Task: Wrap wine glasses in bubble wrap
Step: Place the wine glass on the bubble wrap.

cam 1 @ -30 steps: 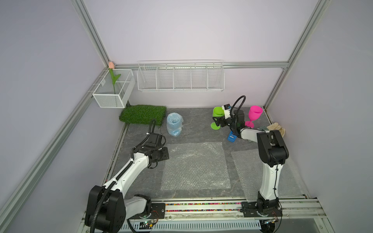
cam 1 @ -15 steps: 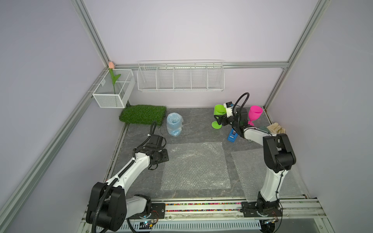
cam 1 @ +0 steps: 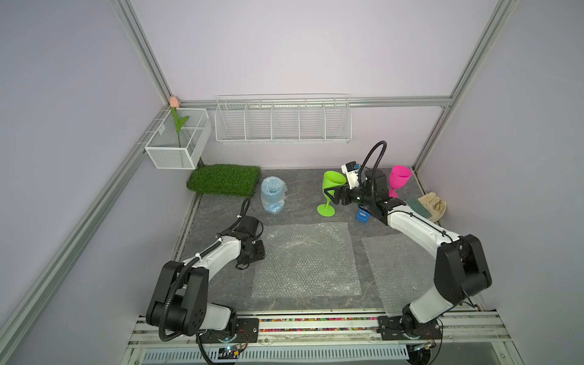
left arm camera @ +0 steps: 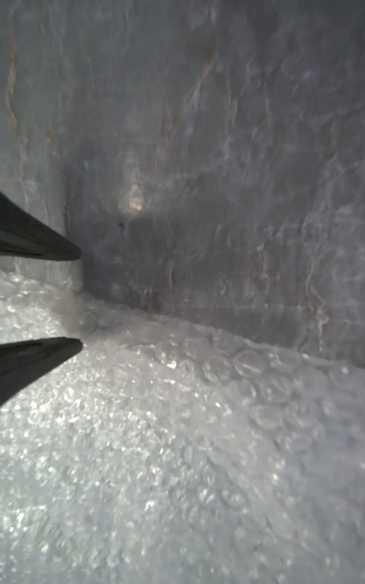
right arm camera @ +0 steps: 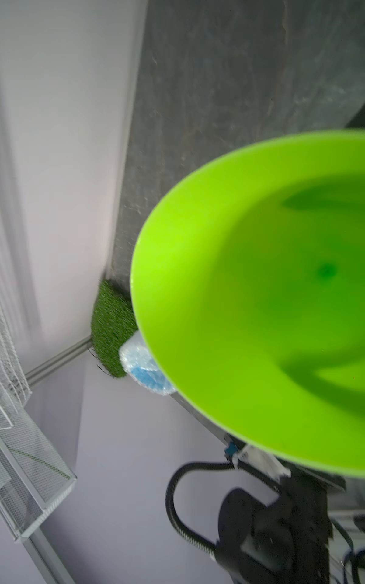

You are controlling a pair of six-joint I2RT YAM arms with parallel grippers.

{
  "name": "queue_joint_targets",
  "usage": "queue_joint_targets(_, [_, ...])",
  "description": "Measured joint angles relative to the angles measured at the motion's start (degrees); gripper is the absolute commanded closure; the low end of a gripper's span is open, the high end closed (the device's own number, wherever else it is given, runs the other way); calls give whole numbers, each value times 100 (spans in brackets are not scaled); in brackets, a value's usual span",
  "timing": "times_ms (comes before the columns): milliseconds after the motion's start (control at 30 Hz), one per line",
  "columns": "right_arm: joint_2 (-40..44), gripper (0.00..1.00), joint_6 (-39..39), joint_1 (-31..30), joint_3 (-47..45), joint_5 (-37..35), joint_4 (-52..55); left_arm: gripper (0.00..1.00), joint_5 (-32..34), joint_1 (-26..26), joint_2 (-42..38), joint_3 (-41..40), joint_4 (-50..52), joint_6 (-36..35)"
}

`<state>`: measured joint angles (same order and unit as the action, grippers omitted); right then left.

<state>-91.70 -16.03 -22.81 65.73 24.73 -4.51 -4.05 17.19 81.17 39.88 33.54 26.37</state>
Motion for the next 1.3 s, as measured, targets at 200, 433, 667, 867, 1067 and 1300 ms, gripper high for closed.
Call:
queue_joint_targets(200, [389,23,-922,-562,-378,352,472,93,-249,-31,4,-101,-304,13])
queue_joint_targets(433, [437,30,-2114,-1425,-391,776,791,100,-334,-31,-197,-181,-319,9])
queue_joint_targets(667, [-577,34,-3091,-2251,44,1394,973,100,-337,-31,-660,-181,-328,-13])
queue_joint_targets(867, [-1504,38,-3569,-2612,529,1644,1069,100,-374,-31,-765,-184,-343,-33])
queue_joint_targets(1067, [-2232,38,-3974,-2686,841,1663,999,100,-522,-33,-776,-293,-496,-31])
queue_joint_targets(1300, [-2726,32,-4190,-2721,1012,1537,942,100,-647,-31,-776,-348,-588,-31])
